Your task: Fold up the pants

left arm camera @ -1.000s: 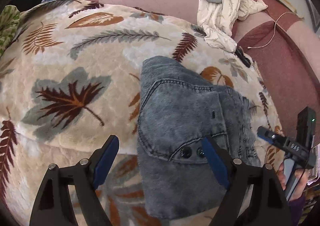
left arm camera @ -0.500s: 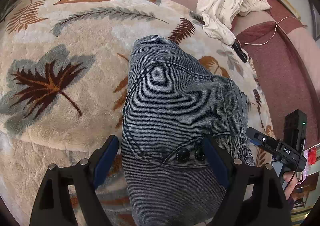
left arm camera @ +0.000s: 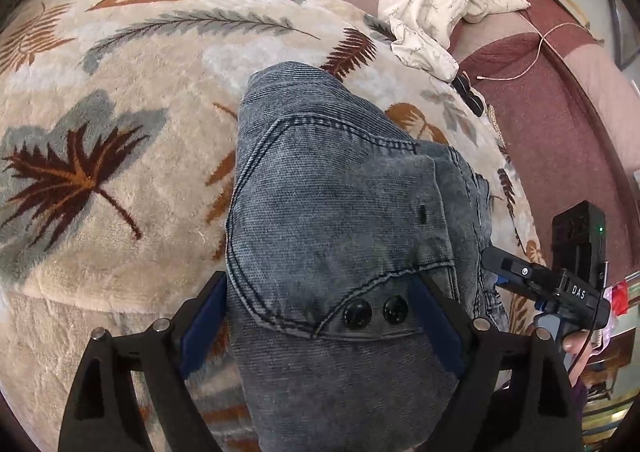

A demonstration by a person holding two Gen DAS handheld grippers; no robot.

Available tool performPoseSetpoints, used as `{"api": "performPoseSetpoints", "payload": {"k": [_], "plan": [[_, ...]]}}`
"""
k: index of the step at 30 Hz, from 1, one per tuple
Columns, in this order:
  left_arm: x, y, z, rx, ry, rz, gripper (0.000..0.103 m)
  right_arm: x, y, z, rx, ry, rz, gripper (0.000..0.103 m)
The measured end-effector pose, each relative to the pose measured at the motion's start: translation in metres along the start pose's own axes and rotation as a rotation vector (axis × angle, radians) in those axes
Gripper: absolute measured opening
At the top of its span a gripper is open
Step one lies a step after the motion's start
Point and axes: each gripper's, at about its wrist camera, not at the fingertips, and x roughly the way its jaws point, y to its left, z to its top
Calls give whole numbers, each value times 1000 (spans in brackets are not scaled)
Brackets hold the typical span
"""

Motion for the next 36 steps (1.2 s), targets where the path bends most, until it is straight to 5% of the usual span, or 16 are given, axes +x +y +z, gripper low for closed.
{"api": "performPoseSetpoints", "payload": {"k": [7, 12, 17, 26, 32, 36], "plan": [[6, -3, 2, 23, -4, 18, 94, 5, 3, 1, -8, -1, -8, 87], [9, -6, 0, 49, -16, 31, 96, 6, 10, -3, -39, 1, -15, 68], [8, -4, -5, 57, -37, 13, 97, 10, 8, -2, -31, 8, -13, 68], [2, -1, -5, 55, -40, -15, 97, 13, 5, -4, -48, 1, 22, 79], [-2, 0, -6, 44, -51, -27, 97, 17, 14, -6, -118, 7, 64, 100], [-4, 2, -8, 55, -52, -39, 97, 20, 20, -7, -139, 17, 43, 103]]}}
